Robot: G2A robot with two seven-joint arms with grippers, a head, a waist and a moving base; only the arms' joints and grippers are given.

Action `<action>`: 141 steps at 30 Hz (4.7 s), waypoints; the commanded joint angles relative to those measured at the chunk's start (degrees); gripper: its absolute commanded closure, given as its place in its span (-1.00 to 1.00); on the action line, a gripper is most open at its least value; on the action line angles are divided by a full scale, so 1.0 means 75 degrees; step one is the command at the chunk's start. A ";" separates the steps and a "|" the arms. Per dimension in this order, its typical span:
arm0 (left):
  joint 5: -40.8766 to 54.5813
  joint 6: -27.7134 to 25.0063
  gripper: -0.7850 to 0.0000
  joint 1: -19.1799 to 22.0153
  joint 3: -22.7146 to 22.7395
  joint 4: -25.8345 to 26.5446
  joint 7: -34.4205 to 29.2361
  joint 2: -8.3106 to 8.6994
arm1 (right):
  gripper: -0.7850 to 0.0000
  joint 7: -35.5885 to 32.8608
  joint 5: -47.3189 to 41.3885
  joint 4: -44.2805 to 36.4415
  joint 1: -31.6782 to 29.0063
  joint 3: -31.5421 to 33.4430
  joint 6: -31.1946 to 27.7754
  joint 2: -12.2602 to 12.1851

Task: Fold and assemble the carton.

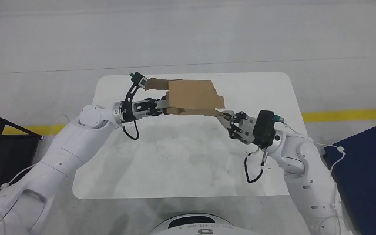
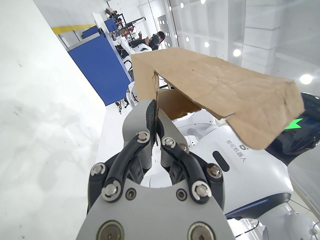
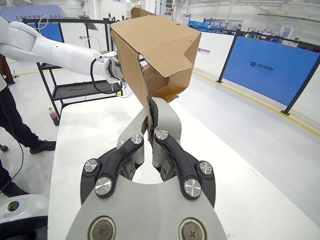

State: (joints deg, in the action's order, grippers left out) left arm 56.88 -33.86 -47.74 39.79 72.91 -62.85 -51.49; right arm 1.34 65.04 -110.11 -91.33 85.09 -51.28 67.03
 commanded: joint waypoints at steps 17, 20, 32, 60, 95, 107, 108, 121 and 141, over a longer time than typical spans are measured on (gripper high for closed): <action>-0.3869 0.0685 -1.00 -0.1427 0.1456 0.0365 0.1856 0.0640 | 1.00 -0.3492 -0.1793 0.0257 0.0465 -0.0555 0.2043 -0.0051; -0.3859 0.0193 -1.00 -0.2017 0.1991 0.0784 0.2024 0.0817 | 1.00 -0.3492 -0.1793 0.0257 0.0465 -0.0555 0.2043 -0.0051; -0.3784 -0.1093 -1.00 -0.3484 0.3691 0.2631 0.1396 0.1234 | 1.00 -0.4483 -0.3423 0.0804 0.0571 -0.1209 0.1428 -0.0059; -0.3593 0.0036 -0.51 -0.2232 0.2688 0.2006 -0.0146 0.0812 | 1.00 -0.7831 -0.9062 0.2388 0.2348 -0.2780 0.1857 -0.0186; -0.2877 -0.0239 -0.08 -0.2760 0.3491 0.1413 -0.0771 0.0785 | 1.00 -0.7561 -0.9211 0.2482 0.2747 -0.3146 0.2129 -0.0324; -0.3187 -0.0140 0.04 -0.2510 0.3210 0.1647 -0.0870 0.0724 | 1.00 -0.7574 -0.9132 0.2406 0.2680 -0.3309 0.2160 -0.0375; -0.3204 -0.0128 0.06 -0.2488 0.3179 0.1631 -0.0881 0.0715 | 1.00 -0.7582 -0.9149 0.2399 0.2670 -0.3305 0.2152 -0.0382; -0.3473 -0.0102 1.00 -0.2240 0.2743 0.1572 -0.0907 0.0565 | 1.00 -0.7662 -0.9416 0.2386 0.2635 -0.3371 0.2112 -0.0449; -0.2828 0.0048 1.00 -0.2333 0.2816 0.1341 -0.0897 0.0533 | -1.00 -0.7214 -0.9792 0.2325 0.2400 -0.2510 0.1673 -0.0635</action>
State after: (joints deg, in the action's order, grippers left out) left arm 35.66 -33.50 -65.23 60.91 82.97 -69.57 -47.49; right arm -52.77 -8.40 -92.68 -73.33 66.26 -38.73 62.26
